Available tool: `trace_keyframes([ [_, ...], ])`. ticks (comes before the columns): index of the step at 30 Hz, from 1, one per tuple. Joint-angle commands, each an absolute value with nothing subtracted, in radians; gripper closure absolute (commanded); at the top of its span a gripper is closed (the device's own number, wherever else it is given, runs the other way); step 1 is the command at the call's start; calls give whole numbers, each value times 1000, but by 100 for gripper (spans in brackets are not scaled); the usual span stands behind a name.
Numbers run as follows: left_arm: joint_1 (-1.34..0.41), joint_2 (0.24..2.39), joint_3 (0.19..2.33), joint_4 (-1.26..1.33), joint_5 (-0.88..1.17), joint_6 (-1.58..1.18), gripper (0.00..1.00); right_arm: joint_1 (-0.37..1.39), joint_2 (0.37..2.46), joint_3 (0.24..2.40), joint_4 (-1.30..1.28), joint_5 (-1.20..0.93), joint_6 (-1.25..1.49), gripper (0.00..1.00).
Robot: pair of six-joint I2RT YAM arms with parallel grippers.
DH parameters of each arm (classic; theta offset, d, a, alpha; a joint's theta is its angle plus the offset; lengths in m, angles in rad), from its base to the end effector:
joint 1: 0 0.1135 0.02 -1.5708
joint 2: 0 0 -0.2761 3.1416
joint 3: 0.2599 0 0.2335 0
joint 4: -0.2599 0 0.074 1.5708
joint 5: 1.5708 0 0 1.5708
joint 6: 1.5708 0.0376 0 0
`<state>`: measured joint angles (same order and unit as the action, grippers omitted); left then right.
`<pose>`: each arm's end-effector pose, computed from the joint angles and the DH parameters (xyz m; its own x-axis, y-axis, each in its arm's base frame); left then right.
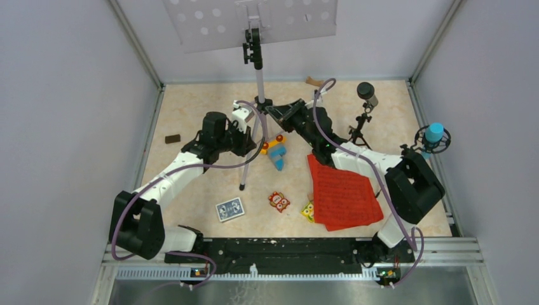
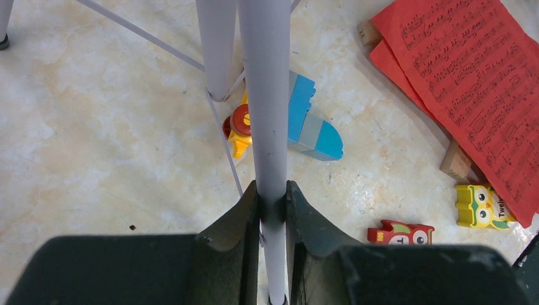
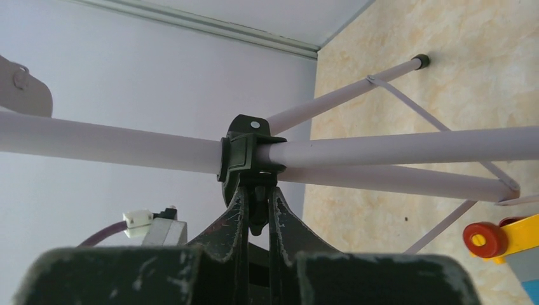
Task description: Pack up the instrument practice props
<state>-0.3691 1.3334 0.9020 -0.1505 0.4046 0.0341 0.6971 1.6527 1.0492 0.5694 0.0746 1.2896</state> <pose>0.2519 -0.1133 0.2823 -0.4905 0.2234 -0.8423 0.6555 0.7315 -0.1877 0.2884 0.2379 0.3062 -0.5674 0.7744 -0.2798 -0.1367 0.2465 0.9595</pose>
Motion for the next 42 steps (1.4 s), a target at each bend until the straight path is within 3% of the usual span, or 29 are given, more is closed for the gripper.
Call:
trace_keyframes([
  [1, -384, 1373, 913, -181, 420, 62, 100, 689, 1673, 1121, 602, 67, 1113, 100],
  [14, -385, 1373, 913, -181, 416, 61, 100, 794, 1631, 1143, 637, -95, 101, 100],
  [21, -385, 1372, 913, -181, 400, 59, 100, 919, 1616, 1092, 580, -33, -580, 100],
  [26, -384, 1356, 906, -170, 355, 53, 100, 930, 1600, 1069, 623, 14, -597, 99],
  [29, -385, 1337, 894, -151, 351, 46, 94, 925, 1566, 1048, 677, 38, -500, 75],
  [32, -384, 1319, 885, -128, 353, 39, 87, 913, 1522, 1037, 685, 51, -400, 66],
  [40, -379, 1289, 822, 27, 348, -70, 45, 801, 1403, 989, 541, 11, -234, 54],
  [42, -379, 1288, 830, 15, 345, -76, 41, 754, 1384, 980, 485, -52, -212, 51],
])
